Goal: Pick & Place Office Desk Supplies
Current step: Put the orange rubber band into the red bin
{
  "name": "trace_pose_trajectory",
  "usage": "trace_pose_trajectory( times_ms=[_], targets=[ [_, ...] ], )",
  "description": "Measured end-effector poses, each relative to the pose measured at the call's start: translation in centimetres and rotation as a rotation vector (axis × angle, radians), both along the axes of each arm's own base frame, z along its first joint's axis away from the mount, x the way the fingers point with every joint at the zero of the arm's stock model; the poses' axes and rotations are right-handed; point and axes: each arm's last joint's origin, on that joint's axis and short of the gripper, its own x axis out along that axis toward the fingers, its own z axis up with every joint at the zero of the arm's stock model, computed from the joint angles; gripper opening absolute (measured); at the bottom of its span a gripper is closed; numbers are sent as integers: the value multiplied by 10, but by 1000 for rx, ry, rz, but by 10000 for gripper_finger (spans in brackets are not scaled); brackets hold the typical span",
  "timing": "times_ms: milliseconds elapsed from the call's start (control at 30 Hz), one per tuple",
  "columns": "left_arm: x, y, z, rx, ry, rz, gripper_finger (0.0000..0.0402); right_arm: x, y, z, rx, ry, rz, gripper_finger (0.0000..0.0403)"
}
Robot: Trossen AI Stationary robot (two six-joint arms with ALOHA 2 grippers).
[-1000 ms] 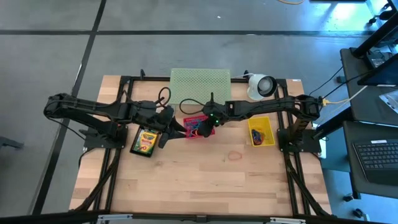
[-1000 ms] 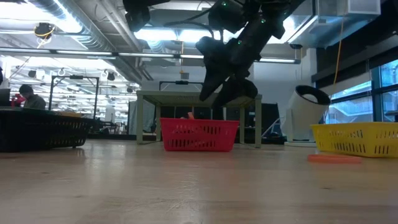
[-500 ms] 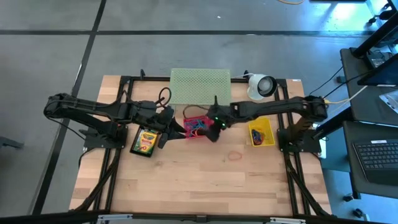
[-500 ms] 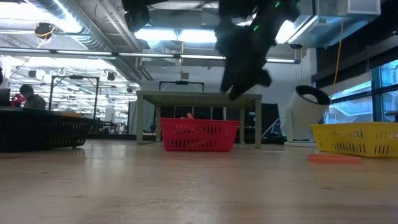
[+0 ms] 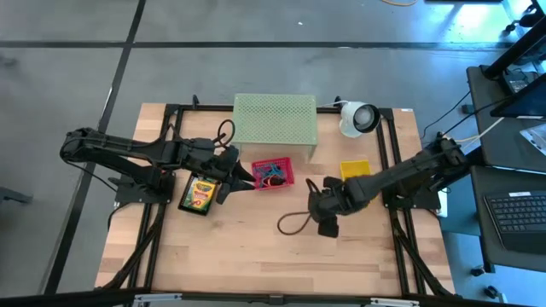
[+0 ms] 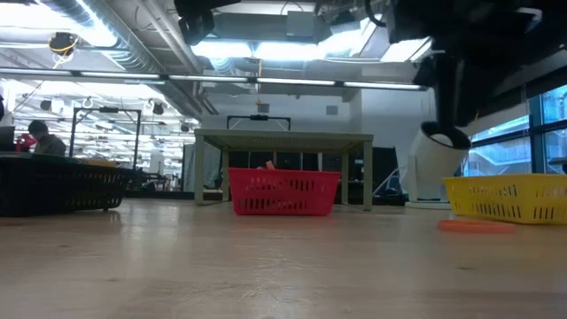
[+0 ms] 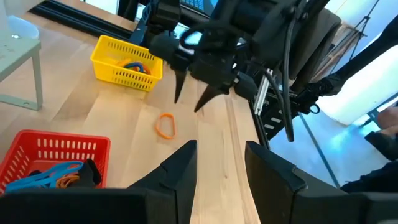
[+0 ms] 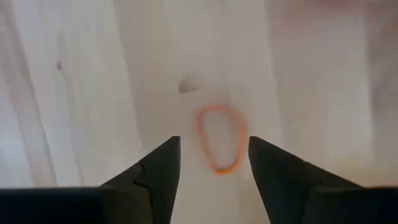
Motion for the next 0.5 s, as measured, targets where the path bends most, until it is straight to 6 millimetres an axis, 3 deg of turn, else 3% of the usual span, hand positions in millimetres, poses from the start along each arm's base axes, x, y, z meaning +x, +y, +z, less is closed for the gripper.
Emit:
trace_pose_trajectory(
  times_ms=[500],
  targets=[
    [0,0,0,11,-2,-2,129,-19,2,-48,53,58,-51,285]
  ],
)
